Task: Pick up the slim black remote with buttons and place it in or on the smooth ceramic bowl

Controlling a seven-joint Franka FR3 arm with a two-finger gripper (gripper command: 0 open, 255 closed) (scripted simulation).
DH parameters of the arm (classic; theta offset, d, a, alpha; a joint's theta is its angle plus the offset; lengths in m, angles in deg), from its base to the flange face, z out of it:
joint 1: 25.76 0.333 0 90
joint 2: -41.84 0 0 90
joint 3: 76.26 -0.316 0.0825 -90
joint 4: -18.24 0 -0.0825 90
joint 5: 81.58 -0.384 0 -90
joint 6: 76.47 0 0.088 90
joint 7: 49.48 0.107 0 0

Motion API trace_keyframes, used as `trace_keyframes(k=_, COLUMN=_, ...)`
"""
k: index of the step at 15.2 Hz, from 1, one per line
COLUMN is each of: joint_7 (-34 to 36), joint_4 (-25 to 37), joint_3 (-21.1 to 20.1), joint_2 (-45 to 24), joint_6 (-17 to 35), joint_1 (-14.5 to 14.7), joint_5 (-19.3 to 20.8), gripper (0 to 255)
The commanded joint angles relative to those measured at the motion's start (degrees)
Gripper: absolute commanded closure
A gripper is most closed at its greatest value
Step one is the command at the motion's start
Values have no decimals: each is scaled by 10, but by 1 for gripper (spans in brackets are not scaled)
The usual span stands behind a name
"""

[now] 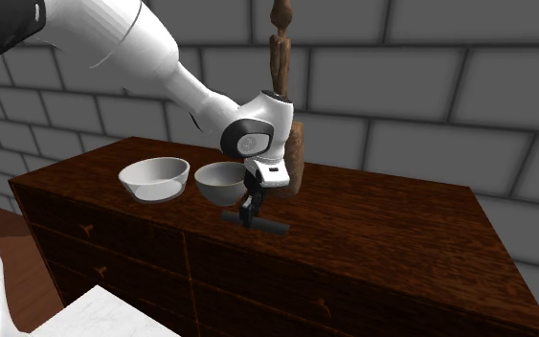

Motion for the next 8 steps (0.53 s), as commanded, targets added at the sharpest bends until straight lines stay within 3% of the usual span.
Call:
trace_keyframes(k=1, joint_7=3, joint_4=5, joint_3=1, joint_2=10, joint_6=-15, joint_1=-1, joint_5=3, gripper=255)
trace_keyframes(k=8, joint_7=17, joint_4=28, joint_3=2, joint_2=39, joint_6=-65, joint_1=-2, joint_5=11, gripper=255)
